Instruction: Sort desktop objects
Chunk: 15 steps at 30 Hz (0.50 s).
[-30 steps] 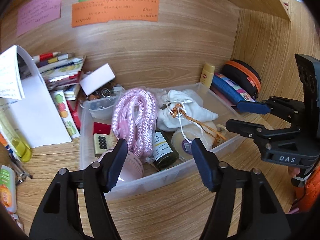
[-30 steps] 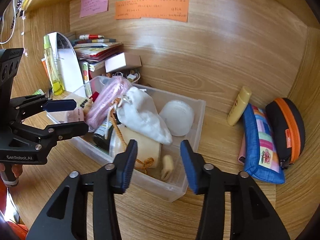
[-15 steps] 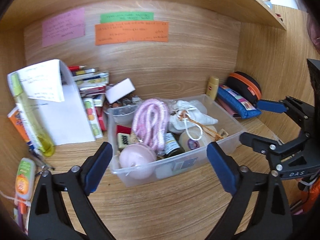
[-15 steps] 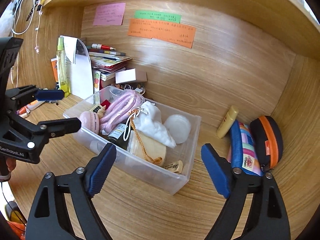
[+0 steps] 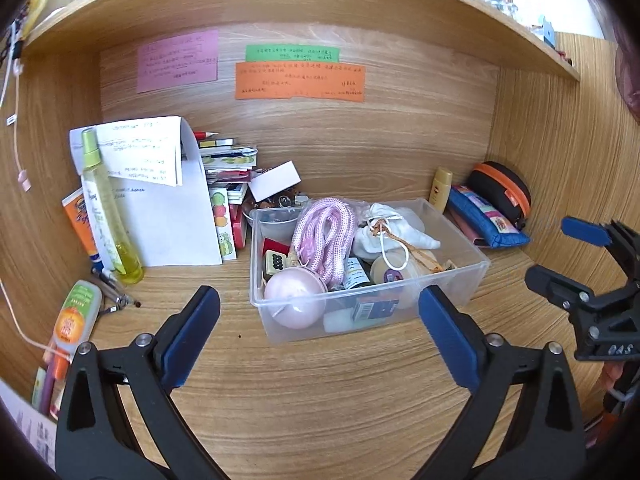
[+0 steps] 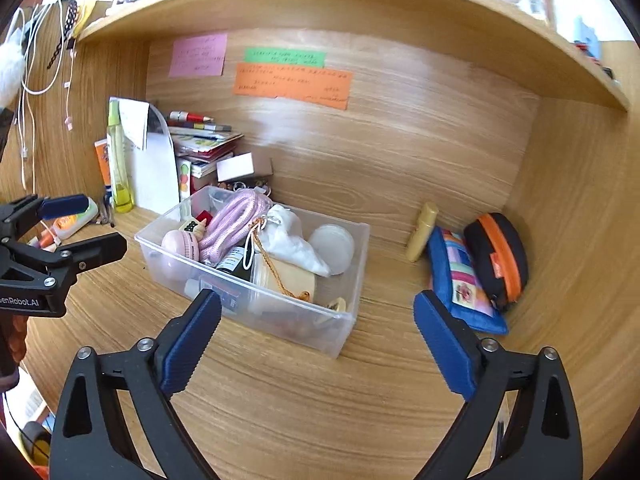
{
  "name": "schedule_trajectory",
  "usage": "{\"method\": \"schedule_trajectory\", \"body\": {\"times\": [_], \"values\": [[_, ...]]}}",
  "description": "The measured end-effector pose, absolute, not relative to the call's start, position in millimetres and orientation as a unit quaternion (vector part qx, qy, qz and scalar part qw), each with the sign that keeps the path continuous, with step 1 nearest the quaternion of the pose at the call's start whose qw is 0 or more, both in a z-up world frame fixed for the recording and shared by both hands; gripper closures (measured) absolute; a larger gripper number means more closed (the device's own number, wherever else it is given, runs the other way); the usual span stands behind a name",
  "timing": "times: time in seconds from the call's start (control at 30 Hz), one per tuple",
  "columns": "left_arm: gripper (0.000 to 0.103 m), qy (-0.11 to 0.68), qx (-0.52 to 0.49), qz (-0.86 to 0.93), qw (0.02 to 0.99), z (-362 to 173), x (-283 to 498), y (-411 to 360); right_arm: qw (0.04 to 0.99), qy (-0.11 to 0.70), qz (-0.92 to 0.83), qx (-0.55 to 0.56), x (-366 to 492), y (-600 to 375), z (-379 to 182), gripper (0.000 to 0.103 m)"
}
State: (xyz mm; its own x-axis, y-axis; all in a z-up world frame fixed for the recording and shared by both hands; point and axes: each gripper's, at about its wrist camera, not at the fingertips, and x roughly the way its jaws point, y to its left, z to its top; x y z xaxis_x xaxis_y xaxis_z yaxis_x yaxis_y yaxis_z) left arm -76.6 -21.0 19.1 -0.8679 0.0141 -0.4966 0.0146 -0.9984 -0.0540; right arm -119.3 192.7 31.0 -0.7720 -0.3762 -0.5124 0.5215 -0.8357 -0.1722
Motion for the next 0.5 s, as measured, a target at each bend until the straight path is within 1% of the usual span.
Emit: {"method": "schedule_trajectory", "body": {"times": [0.1,0.23,0.3,0.4,0.5], "values": [[0.002,0.033,0.250,-0.968,0.005,22.0,-70.7,-16.4,0.243,0.142,-0.933,0.227,-107.2,200.4,34.0,0.000],[0.002,0.024,0.236,-0.971,0.020,25.7,-60.3,-6.7,0.241,0.138,-0.936,0.217,-92.4,205.2,35.8,0.000],[0.001,0.030,0.235,-0.971,0.010,25.9,-56.5,-2.9,0.237,0.137,-0.938,0.212,-86.4,206.7,36.5,0.000],[0.001,0.038,0.233,-0.972,0.005,25.8,-52.8,1.6,0.243,0.119,-0.940,0.209,-81.8,211.3,37.5,0.000],[0.001,0.026,0.231,-0.973,0.009,24.5,-50.1,8.4,0.245,0.106,-0.940,0.212,-81.1,213.8,37.2,0.000]]}}
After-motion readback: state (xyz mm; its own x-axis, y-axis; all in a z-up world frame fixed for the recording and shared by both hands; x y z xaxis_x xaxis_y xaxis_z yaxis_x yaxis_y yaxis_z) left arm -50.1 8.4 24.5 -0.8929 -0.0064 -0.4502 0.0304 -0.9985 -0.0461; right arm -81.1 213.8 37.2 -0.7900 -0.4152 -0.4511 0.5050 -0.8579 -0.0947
